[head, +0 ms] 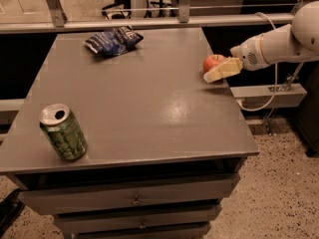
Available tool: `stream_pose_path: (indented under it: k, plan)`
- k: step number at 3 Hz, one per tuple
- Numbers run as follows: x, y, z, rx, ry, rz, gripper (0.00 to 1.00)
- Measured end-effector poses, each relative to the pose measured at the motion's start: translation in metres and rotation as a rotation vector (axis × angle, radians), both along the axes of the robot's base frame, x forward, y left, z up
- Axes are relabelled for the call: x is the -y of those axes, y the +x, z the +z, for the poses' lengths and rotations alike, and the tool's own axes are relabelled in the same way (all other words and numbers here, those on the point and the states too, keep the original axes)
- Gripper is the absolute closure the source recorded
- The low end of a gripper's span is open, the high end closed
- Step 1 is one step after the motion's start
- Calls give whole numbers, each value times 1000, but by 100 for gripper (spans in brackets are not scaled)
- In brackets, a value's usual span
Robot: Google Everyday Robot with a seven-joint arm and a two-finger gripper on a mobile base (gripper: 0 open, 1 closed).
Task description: Move apple near blue chip bag
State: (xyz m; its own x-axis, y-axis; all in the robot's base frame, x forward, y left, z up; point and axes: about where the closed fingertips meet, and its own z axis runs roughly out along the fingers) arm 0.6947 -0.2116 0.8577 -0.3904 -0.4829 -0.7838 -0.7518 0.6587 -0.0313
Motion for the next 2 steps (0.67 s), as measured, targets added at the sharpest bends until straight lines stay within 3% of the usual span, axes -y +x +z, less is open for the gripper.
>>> stream_pose_path:
  k: [1,2]
  plan:
    - [0,0,0,-6,35,-4,34]
    - [-3,-11,19,18,84,17,66]
